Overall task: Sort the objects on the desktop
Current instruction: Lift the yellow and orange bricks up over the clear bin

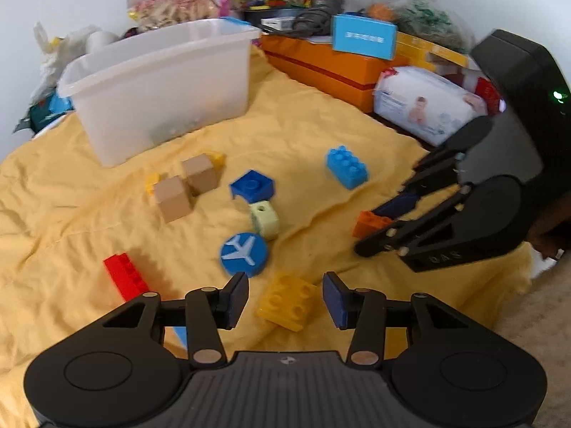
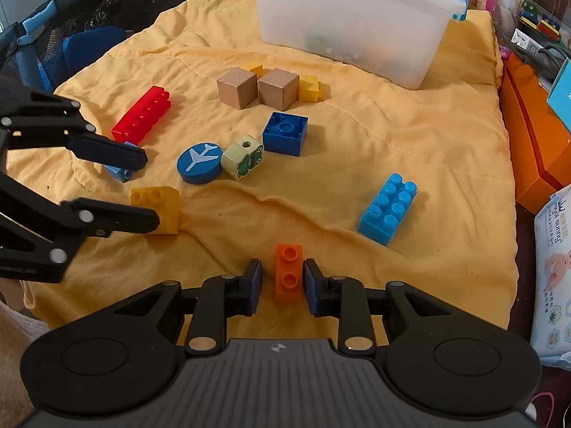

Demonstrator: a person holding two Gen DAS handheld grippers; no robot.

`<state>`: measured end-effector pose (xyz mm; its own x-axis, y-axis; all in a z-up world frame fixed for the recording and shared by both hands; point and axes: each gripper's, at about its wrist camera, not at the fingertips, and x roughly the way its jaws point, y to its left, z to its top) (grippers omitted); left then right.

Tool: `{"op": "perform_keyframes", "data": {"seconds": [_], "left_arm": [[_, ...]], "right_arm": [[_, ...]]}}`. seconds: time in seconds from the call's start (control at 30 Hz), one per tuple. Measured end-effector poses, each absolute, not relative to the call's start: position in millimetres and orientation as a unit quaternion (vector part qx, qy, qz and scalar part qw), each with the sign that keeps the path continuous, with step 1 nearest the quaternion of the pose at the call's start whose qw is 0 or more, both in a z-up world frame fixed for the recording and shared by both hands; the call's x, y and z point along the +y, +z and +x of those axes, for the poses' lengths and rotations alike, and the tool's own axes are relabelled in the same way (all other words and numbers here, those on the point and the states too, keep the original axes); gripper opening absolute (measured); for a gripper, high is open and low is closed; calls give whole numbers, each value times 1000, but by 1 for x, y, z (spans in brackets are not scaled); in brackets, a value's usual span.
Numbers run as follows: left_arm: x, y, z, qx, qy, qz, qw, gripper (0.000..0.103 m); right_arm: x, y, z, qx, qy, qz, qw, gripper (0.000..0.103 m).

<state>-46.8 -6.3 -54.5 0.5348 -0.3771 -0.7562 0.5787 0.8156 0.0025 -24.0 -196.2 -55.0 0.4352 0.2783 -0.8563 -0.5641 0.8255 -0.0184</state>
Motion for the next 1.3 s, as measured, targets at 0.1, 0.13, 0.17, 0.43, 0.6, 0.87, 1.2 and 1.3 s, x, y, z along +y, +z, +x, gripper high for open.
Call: {"op": "perform_keyframes", "data": {"seconds": [0.1,0.13,0.17,0.43,0.6,0.87,1.2,1.3], "left_arm": [[-11,-67,-44,412,-270,151,857,50],[-11,-71,-42,416,-266,154,856,50],[-10,-73,-40,422,-267,150,853,38],[1,-42,-25,387,-271,113,874,36],[11,5,9,316,-220,99,917,36],[20,77,106,218,-161,95,958,36],[11,62,226,275,-148,68,948,37],[2,45,230,305,-137,92,938,41]], "right_arm": [[-197,-54,-24,467,252,-152,834,29],[-196,-55,-23,467,253,-152,834,29],[-197,-55,-23,467,253,-153,833,29],[-192,-43,-18,448,261,-165,839,17],[-186,-11,12,396,257,-162,867,17],[-173,63,96,294,247,-134,914,17],[-146,101,216,249,190,-97,945,18],[-139,77,235,293,178,-100,934,28]]}}
